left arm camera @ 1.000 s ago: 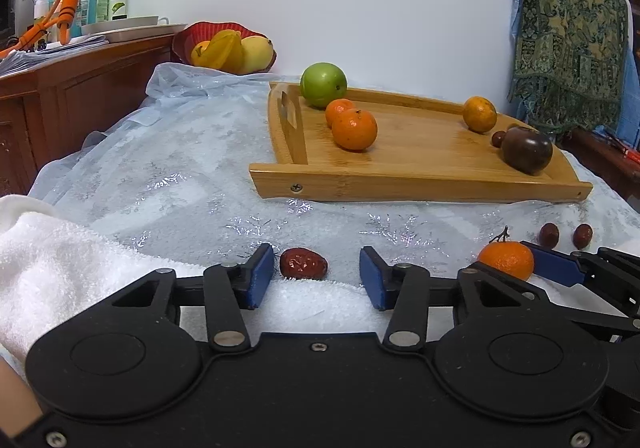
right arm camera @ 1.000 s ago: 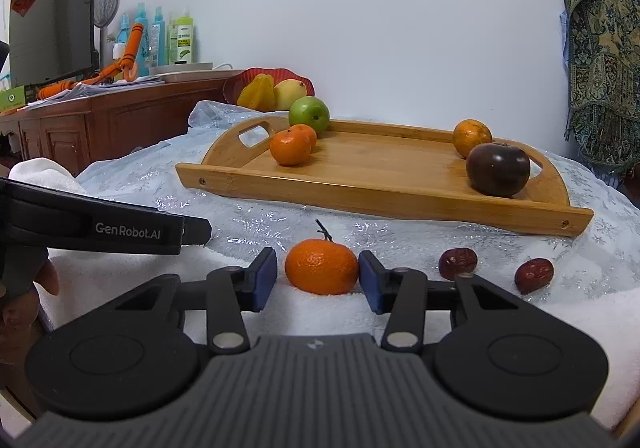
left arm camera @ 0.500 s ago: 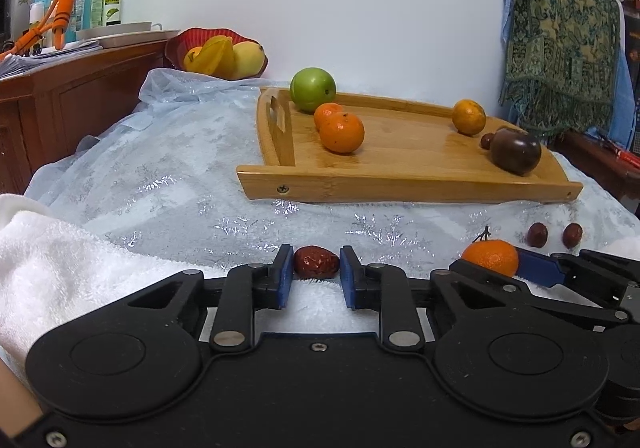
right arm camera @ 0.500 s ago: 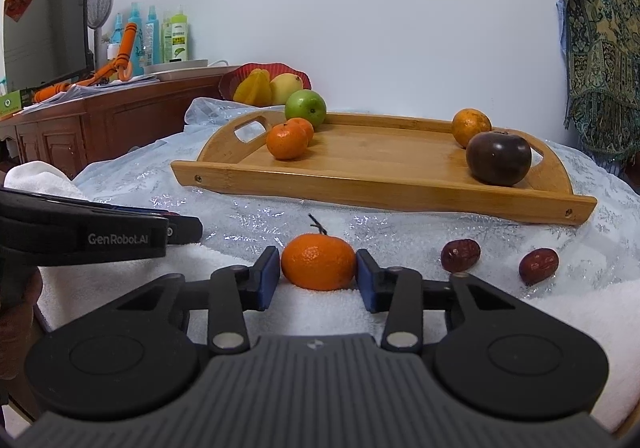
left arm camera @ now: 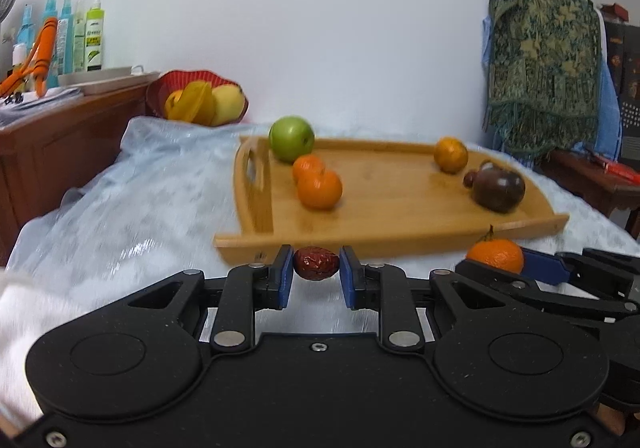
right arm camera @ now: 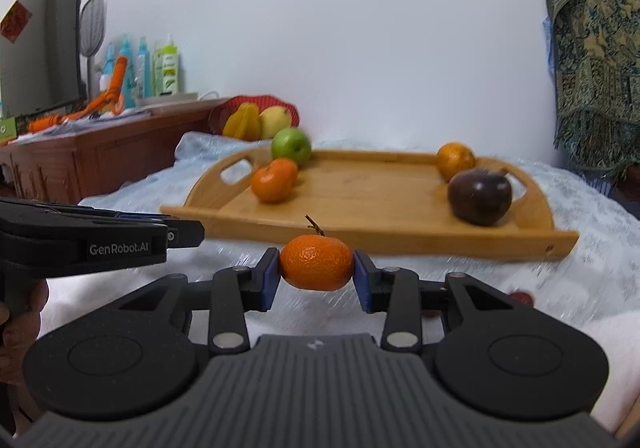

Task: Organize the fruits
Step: 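Carry the date with the left tool while the right tool carries the tangerine over the tray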

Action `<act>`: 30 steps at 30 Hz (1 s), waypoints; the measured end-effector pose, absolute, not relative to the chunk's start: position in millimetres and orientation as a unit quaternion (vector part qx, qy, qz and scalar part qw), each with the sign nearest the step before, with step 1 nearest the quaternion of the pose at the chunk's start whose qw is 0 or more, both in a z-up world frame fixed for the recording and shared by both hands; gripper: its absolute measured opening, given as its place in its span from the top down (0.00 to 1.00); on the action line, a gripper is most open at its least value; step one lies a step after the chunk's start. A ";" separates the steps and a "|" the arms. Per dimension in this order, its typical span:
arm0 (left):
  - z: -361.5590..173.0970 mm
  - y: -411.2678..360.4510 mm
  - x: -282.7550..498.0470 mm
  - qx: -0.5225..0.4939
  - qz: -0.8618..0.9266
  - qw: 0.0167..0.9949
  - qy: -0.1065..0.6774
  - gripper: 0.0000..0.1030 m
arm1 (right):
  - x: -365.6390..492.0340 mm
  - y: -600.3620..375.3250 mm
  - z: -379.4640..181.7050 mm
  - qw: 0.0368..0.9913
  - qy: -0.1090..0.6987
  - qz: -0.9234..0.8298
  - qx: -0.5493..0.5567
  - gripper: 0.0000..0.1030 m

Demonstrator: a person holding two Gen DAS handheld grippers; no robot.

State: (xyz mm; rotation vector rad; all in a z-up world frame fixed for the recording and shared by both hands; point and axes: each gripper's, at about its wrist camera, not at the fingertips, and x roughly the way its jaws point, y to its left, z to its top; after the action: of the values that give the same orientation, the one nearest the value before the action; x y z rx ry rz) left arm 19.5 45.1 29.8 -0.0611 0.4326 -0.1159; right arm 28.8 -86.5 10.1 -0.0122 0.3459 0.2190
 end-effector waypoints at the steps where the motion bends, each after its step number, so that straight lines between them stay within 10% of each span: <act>1: 33.2 44.4 23.0 -0.032 -0.059 0.975 0.211 0.78 | 31.5 -88.8 12.7 0.980 0.169 0.106 -0.005 0.59; 30: 31.5 32.0 104.8 -0.037 -0.072 0.964 0.255 0.78 | 128.2 -167.8 65.1 0.987 0.160 -0.020 0.019 0.58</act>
State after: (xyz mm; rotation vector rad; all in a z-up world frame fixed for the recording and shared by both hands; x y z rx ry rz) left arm 104.8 32.0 31.5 -0.0740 0.5167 -0.1451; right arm 128.2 -167.8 65.1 0.0388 0.3207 -0.0411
